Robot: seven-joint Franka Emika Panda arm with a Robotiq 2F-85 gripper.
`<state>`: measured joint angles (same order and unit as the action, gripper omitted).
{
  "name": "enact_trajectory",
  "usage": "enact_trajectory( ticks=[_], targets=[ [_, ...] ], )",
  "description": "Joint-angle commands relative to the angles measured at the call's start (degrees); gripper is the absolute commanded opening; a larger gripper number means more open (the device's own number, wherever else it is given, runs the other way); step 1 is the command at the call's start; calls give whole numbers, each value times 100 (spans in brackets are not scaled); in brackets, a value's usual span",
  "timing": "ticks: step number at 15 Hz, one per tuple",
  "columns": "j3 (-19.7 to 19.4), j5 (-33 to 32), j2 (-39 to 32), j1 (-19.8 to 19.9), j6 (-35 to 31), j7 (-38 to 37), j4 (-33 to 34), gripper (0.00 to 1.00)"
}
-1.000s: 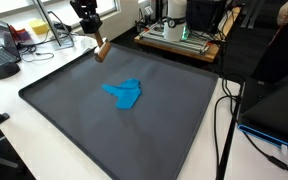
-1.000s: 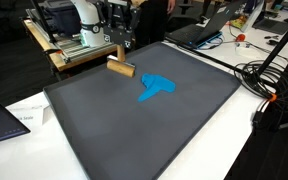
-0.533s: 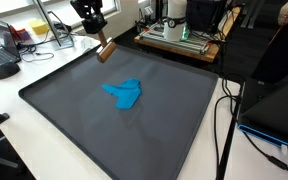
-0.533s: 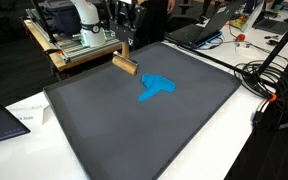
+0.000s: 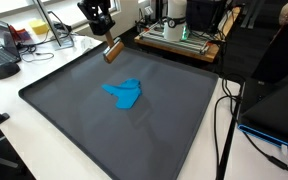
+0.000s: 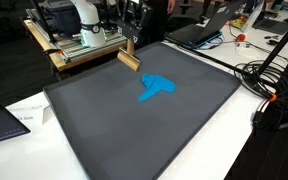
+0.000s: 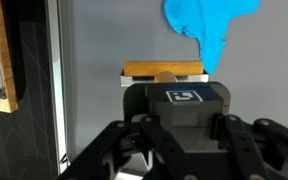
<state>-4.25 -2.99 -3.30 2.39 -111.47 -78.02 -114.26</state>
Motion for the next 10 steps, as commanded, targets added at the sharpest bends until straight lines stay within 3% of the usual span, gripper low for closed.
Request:
enact_trajectory(
  ticks=[1, 10],
  targets=[
    [78, -90, 148, -73, 229, -172, 36, 22],
    [249, -401, 201, -208, 404, -497, 80, 22]
  ],
)
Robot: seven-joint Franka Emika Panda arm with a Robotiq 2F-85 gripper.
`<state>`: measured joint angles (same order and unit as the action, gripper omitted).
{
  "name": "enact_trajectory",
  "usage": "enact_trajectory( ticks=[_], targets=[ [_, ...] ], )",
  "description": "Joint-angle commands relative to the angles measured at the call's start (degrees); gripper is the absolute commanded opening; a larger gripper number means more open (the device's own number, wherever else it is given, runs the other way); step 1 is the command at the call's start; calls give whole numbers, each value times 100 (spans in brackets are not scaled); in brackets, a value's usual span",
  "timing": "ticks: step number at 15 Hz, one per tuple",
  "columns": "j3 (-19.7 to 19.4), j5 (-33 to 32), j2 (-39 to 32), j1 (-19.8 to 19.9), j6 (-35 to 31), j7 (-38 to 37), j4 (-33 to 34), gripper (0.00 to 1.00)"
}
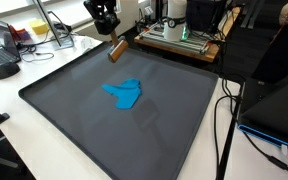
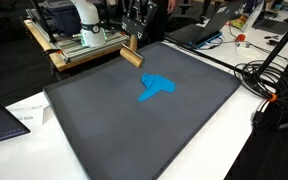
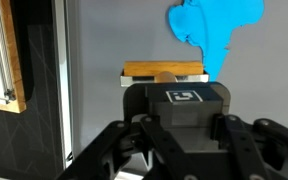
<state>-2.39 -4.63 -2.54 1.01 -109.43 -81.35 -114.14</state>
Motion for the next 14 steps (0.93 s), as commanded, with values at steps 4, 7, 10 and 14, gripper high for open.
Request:
enact_trajectory(
  ticks=[4, 7, 10, 14],
  targets=[
    [206, -572, 140, -200, 207, -14, 103, 22],
    [345, -790, 115, -343, 221, 39, 117, 22],
    [526, -1104, 68, -536, 125, 33, 100, 22],
    [749, -1516, 36, -779, 99, 54, 84, 22]
  ],
)
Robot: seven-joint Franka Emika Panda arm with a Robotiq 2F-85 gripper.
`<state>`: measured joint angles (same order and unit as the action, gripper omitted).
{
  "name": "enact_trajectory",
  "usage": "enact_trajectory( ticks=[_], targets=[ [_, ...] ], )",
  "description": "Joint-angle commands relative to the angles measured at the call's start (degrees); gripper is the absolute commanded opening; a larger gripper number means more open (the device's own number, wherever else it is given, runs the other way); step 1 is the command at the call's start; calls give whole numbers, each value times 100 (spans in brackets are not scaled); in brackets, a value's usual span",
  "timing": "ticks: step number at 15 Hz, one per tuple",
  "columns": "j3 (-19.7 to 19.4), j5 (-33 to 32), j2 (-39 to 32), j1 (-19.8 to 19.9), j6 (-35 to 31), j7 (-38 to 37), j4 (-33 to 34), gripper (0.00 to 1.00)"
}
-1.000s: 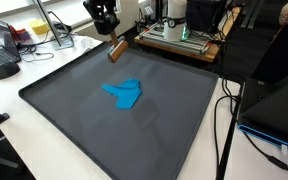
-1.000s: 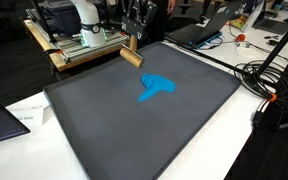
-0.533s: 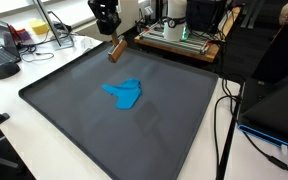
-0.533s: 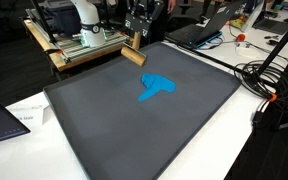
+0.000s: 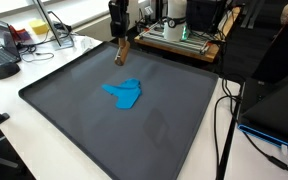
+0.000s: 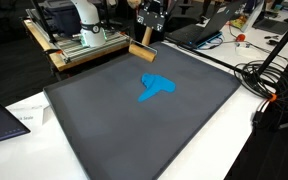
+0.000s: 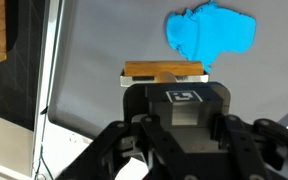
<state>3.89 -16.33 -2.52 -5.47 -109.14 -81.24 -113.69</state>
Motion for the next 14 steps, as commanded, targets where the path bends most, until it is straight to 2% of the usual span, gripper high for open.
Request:
enact_trajectory(
  ticks=[1, 6, 14],
  targets=[
    [177, -503, 42, -192, 20, 62, 0, 22],
    [413, -984, 84, -433, -278, 270, -151, 22],
    [573, -1131, 106, -589, -1400, 460, -672, 22]
  ],
)
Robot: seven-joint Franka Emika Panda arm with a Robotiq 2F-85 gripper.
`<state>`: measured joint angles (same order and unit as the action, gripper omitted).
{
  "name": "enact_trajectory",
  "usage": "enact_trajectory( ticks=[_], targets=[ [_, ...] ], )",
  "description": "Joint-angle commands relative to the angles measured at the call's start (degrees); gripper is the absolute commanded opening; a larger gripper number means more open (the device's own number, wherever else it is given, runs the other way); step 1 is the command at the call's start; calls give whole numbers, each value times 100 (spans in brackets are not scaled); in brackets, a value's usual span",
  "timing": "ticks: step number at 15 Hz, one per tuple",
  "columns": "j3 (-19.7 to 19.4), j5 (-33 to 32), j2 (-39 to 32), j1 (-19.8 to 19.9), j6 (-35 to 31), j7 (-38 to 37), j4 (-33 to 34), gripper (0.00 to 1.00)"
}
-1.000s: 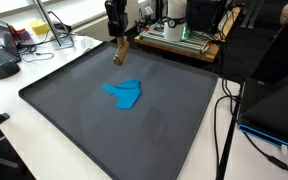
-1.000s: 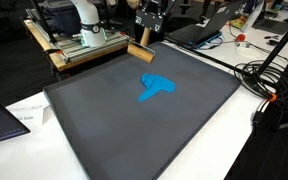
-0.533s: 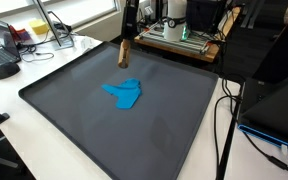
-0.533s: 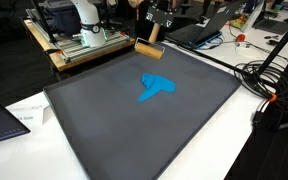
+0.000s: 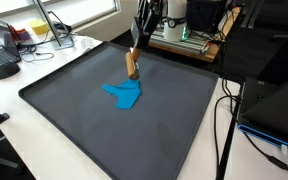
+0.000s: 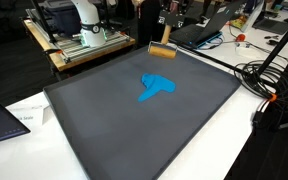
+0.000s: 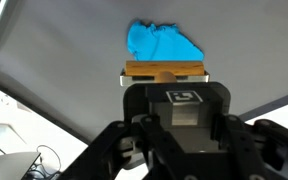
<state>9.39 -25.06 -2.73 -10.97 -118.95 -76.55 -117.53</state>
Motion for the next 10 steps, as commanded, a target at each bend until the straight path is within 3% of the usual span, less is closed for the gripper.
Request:
enact_trajectory(
  ticks=[1, 10],
  targets=[
    [30, -340, 132, -53, -571, -94, -383, 22],
    [38, -1383, 192, -120, -1600, -1516, -1265, 22]
  ],
)
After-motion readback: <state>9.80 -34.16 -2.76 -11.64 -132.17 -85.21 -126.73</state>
